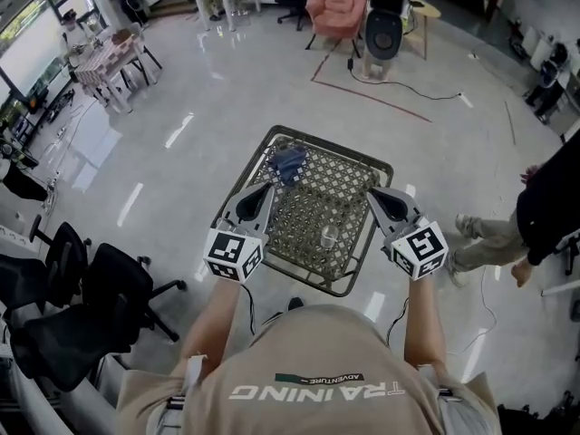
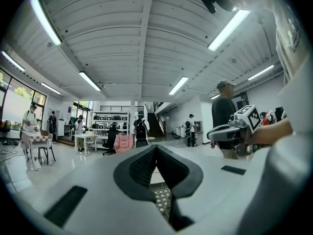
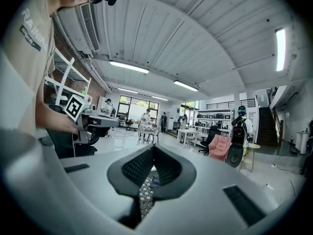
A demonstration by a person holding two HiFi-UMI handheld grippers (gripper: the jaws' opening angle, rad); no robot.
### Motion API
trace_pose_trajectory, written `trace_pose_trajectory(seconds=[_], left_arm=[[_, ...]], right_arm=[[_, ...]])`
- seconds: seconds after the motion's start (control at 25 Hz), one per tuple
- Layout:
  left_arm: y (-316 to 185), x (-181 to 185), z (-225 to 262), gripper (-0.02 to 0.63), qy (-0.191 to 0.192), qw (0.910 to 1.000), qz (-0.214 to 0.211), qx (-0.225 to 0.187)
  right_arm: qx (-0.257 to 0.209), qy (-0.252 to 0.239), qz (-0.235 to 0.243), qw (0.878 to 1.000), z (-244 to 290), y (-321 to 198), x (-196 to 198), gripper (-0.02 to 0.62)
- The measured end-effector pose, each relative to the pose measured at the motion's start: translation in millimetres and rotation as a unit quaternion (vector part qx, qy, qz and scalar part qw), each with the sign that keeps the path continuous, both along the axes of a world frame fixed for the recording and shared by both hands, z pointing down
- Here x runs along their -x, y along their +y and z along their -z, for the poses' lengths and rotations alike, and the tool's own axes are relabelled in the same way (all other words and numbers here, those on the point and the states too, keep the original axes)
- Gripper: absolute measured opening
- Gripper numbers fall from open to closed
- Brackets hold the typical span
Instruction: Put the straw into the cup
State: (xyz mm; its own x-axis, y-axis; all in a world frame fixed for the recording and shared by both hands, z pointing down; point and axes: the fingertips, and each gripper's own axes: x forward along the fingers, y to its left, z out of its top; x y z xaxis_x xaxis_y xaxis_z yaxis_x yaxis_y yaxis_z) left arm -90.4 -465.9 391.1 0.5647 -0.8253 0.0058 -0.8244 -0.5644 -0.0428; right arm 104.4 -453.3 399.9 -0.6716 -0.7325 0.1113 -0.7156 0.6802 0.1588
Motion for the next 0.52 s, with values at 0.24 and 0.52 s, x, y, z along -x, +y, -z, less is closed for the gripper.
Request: trace_pose_trajectory(seconds=[0.24,0.52], left_arm=[[5,6,-2,0.017,0.005,1.0,0.002,0.007],[4,10,5,0.017,0.005,1.0,0.008,-0.002]], right_arm=[[-0.003,0.003,-0.003,1.0,2,1,-2,0.017],[-0.012,0.006,-0.001,1.0,13,-1,-3,0.017]])
